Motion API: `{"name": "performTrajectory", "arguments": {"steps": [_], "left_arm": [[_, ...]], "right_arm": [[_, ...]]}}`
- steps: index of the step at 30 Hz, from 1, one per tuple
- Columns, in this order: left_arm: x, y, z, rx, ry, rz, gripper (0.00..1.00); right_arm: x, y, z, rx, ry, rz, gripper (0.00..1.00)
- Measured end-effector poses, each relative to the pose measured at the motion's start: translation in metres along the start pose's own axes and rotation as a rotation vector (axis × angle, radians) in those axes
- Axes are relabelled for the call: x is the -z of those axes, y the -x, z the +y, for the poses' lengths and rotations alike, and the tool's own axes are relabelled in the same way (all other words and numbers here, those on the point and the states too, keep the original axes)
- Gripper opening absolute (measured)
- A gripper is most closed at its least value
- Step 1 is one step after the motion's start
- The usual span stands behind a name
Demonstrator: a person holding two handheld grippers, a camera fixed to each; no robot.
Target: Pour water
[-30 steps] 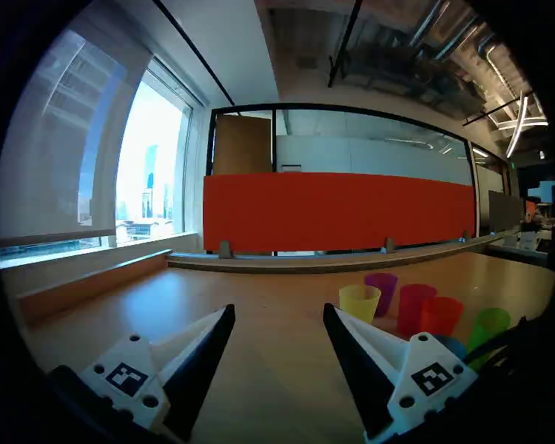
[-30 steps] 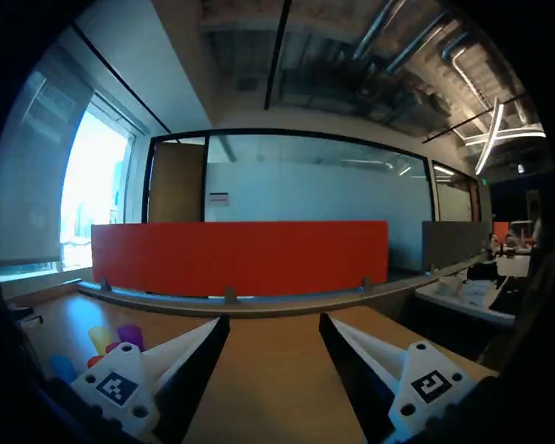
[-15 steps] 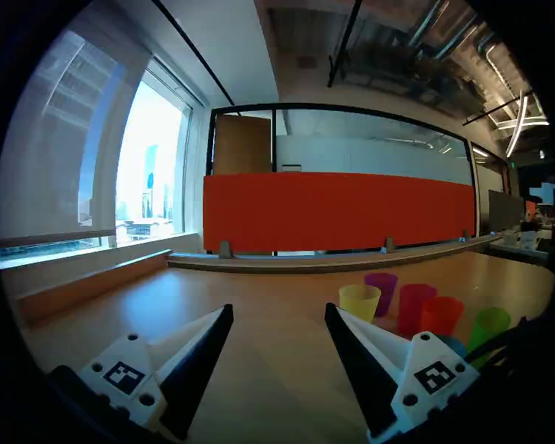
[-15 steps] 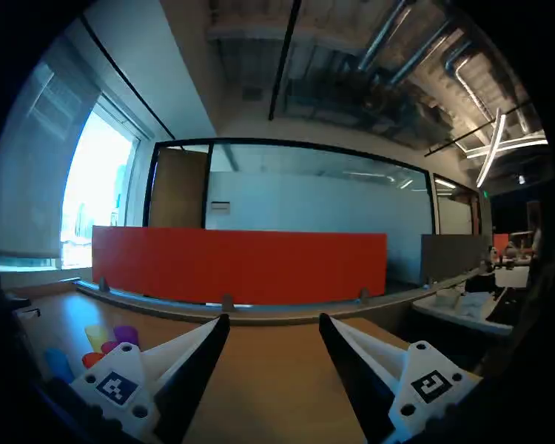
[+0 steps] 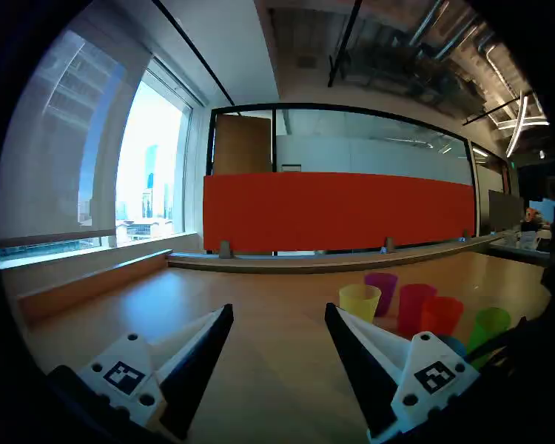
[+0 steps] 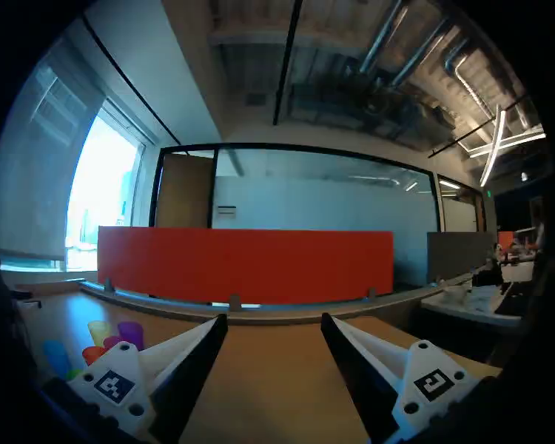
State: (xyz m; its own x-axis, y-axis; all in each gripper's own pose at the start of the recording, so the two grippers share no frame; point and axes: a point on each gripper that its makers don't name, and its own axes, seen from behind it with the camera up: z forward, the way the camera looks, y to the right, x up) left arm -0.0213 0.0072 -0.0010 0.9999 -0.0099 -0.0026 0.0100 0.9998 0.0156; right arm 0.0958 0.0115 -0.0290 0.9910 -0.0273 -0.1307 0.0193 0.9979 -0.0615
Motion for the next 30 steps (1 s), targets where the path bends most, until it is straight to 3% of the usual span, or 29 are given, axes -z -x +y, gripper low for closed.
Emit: {"name": "performTrajectory", "arguments": {"steps": [6,15,30], "left_arm": [[0.0,0.0,0.0,0.0,0.0,0.0,0.92],[0.0,0.0,0.0,0.0,0.0,0.0,0.92],[0.0,0.0,0.0,0.0,0.0,0.0,0.92]], "right_arm": [[-0.003,0.022,-0.003,0.021,-0.007,-0.006,0.99],[-0.007,0.053,-0.005,-0.002,-0.015,-0.046,0.99],[-0.014,0.08,-0.012,0.008,-0.043,-0.07,0.99]]}}
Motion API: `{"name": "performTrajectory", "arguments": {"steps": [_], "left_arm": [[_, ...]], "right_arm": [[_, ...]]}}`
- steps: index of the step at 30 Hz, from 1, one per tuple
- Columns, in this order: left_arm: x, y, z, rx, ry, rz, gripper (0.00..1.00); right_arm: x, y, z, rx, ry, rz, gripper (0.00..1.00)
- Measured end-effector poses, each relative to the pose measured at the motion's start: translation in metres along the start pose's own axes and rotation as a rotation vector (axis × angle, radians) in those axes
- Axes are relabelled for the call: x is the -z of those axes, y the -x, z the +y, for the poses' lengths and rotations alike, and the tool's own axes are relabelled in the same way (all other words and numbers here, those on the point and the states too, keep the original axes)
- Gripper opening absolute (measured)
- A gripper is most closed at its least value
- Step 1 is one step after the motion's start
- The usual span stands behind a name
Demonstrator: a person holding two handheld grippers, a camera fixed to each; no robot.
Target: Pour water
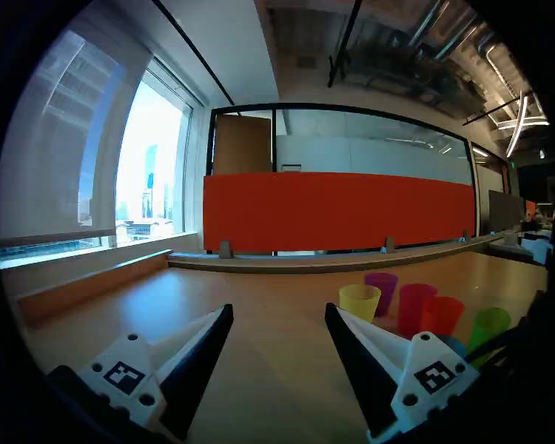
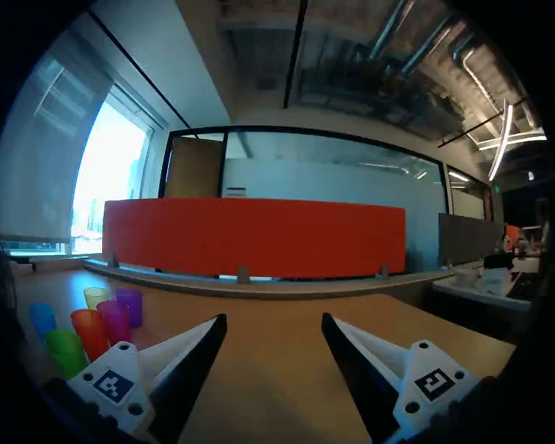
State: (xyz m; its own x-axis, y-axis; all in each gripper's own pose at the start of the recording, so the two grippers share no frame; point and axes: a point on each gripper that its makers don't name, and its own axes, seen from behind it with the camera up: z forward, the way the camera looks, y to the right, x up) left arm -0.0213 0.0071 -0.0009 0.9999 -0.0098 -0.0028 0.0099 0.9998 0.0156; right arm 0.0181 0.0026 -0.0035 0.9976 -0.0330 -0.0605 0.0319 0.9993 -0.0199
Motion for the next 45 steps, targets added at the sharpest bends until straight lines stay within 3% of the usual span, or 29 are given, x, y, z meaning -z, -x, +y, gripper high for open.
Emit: {"name": "performTrajectory", "arguments": {"steps": [21,45], "left_arm": [[-0.001,0.0,0.0,0.0,0.0,0.0,0.92],[0.0,0.0,0.0,0.0,0.0,0.0,0.92]], "right_arm": [[-0.003,0.02,0.001,-0.029,0.002,-0.057,0.99],[-0.003,0.02,0.0,-0.032,-0.002,-0.061,0.99]]}}
